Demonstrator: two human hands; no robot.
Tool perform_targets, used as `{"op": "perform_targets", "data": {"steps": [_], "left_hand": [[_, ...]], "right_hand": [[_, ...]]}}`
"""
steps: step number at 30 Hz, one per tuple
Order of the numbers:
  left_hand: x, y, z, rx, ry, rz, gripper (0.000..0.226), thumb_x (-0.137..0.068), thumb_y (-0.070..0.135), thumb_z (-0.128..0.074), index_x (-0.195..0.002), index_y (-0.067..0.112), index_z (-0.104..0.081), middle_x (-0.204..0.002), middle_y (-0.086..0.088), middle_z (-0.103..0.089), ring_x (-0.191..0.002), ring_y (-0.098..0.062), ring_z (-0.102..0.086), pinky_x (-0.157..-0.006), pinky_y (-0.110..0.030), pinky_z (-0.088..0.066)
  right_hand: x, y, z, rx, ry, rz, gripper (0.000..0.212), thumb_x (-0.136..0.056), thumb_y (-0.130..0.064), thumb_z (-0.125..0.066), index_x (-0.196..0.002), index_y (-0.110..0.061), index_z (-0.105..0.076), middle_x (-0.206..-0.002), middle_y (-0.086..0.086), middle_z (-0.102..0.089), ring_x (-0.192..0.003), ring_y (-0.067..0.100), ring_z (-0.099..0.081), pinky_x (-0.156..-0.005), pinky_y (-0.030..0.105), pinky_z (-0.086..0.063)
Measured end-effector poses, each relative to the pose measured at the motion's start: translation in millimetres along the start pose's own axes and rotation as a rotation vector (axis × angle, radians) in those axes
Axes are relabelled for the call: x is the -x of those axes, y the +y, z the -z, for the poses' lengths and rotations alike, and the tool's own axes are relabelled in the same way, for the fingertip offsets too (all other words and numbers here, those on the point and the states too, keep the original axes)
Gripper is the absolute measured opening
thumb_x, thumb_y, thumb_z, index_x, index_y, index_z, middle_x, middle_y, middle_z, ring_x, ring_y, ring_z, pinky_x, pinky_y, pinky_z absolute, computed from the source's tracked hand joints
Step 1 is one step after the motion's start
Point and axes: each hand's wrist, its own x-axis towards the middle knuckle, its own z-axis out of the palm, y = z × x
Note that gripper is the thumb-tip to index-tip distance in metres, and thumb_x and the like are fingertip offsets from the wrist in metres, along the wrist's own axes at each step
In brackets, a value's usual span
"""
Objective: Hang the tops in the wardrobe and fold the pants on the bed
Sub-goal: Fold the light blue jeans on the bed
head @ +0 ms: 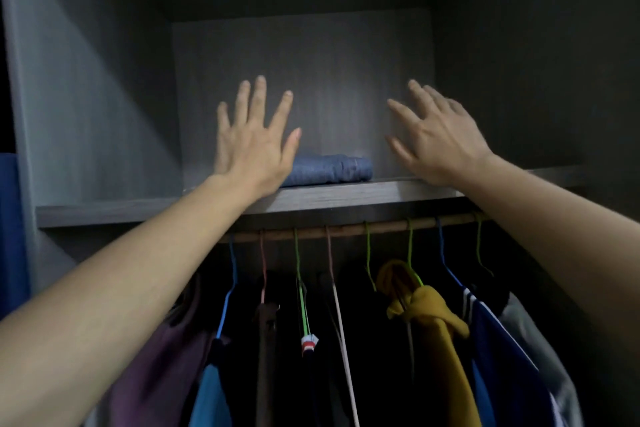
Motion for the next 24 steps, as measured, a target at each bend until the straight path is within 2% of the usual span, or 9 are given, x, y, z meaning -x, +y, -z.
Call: {"op": "perform_targets", "data": {"steps": [6, 12, 18, 21, 24], "left_hand": [[31.5, 12.3, 40.6, 0.14, 0.054, -0.065, 0.065, -0.099, 0.055, -0.018, -0.157, 0.023, -0.018, -0.163, -0.019, -0.01, -0.151, -0.036, -0.009, -0.116, -0.061, -0.019], [110.2, 38.7, 56.0, 0.435, 0.055, -0.144, 0.07, -0.099, 0.059, -0.016, -0.157, 0.02, -0.014, -0.164, -0.02, -0.004, -0.151, -0.036, -0.005, -0.117, -0.062, -0.015], [185.0, 120.6, 71.3, 0.701, -0.043, -0.215, 0.075, -0.099, 0.06, -0.021, -0.158, 0.016, -0.007, -0.163, -0.021, 0.005, -0.151, -0.035, 0.004, -0.118, -0.063, -0.011], [197.7, 183.4, 109.0, 0.842, -0.05, -0.271, 0.075, -0.099, 0.058, -0.025, -0.157, 0.014, -0.008, -0.163, -0.023, 0.002, -0.151, -0.038, 0.001, -0.117, -0.064, -0.013], [202.6, 246.7, 164.0, 0.975, -0.015, -0.342, 0.076, -0.098, 0.057, -0.027, -0.157, 0.014, -0.009, -0.162, -0.024, -0.001, -0.151, -0.039, -0.002, -0.116, -0.064, -0.014]], "right_hand": [[62.7, 6.1, 66.3, 0.145, 0.004, -0.027, 0.064, -0.101, -0.048, -0.041, -0.156, -0.019, -0.028, -0.163, 0.022, -0.018, -0.148, 0.039, -0.024, -0.117, 0.053, -0.028], [164.2, -5.7, 128.3, 0.274, -0.02, -0.18, 0.062, -0.101, -0.045, -0.042, -0.155, -0.017, -0.031, -0.162, 0.023, -0.019, -0.148, 0.041, -0.024, -0.118, 0.052, -0.025], [280.8, -3.6, 204.2, 0.519, -0.37, -0.201, 0.066, -0.099, -0.043, -0.046, -0.157, -0.017, -0.028, -0.163, 0.025, -0.016, -0.148, 0.042, -0.025, -0.119, 0.052, -0.022], [329.4, 13.4, 269.4, 0.624, -0.454, -0.241, 0.067, -0.097, -0.041, -0.051, -0.156, -0.015, -0.031, -0.162, 0.027, -0.018, -0.146, 0.044, -0.027, -0.117, 0.053, -0.025], [376.4, 38.8, 339.4, 0.736, -0.478, -0.349, 0.07, -0.098, -0.044, -0.048, -0.158, -0.017, -0.024, -0.163, 0.026, -0.012, -0.149, 0.042, -0.021, -0.12, 0.053, -0.022]]}}
